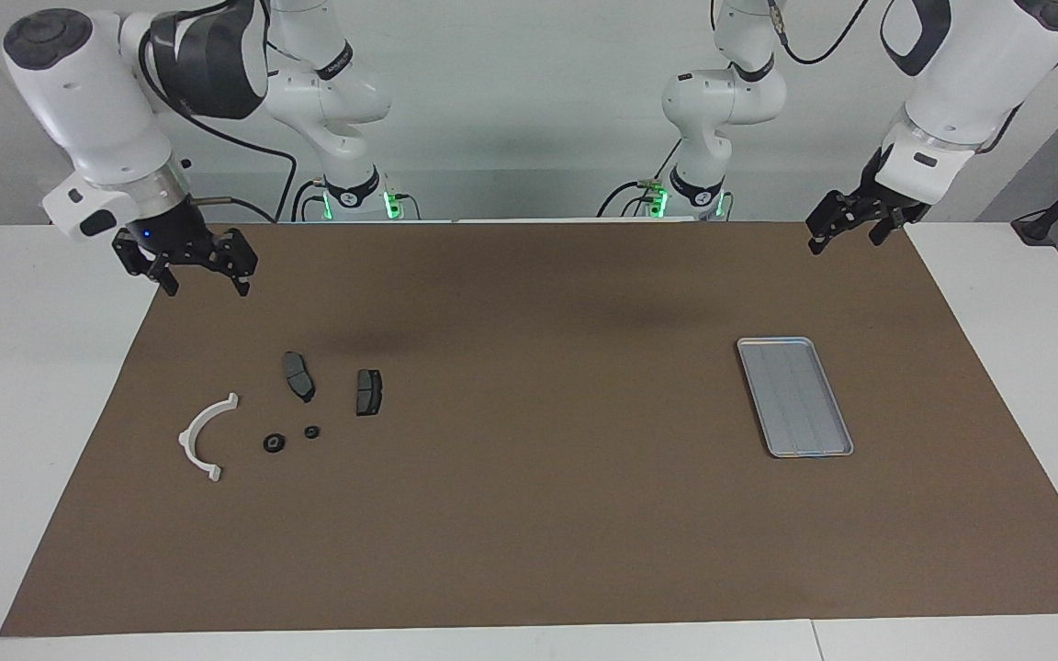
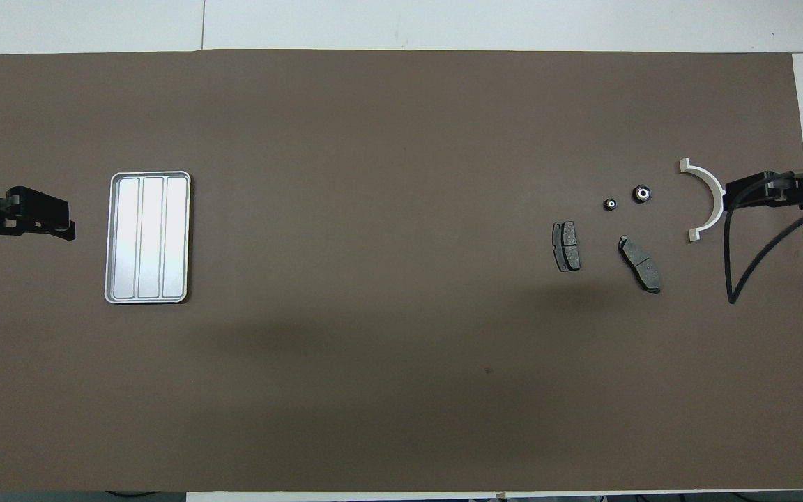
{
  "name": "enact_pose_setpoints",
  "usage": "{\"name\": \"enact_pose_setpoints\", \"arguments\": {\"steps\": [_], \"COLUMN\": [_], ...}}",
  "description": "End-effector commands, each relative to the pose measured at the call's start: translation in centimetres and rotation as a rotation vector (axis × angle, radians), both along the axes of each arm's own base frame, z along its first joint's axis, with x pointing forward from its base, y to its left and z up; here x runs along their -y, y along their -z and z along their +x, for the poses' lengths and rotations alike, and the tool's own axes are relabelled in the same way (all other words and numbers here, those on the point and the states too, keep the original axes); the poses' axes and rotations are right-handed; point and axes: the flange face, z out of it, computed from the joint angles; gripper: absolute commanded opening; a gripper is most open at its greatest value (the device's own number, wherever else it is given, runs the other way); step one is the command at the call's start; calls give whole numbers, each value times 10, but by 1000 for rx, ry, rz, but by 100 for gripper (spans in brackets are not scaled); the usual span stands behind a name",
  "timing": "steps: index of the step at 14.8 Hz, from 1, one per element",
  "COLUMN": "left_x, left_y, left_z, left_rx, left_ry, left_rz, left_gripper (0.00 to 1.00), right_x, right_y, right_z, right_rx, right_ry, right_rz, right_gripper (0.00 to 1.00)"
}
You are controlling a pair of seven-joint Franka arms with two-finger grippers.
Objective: Pick bearing gear from pile to tray
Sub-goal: 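Reach the right gripper toward a small black bearing in the pile, then grasp the small black bearing with the right gripper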
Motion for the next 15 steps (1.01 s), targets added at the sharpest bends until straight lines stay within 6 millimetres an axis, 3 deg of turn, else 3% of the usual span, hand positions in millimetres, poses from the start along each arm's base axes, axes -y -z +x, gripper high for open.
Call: {"name": "enact_pose_setpoints", "arguments": {"steps": [1, 4, 11, 15], "left_x": [-6, 1, 2, -1], "left_y": [2, 6, 17, 18], "left_z": [-11, -17, -25, -18], "left_rx": [7, -1, -19, 27], "left_ry": [-4, 9, 22, 7], "left_rz": [7, 8, 10, 5], "left_gripper": [100, 100, 100, 100], "right_x": [13, 28, 14, 17], "right_y": [43, 77, 144, 182], "right_z": [27, 48, 68, 77], "right_rx": [12, 30, -10, -15], "right_ry": [25, 17, -13, -29], "right_rz": [-5, -12, -12, -14], "right_gripper": [100, 100, 100, 100]}}
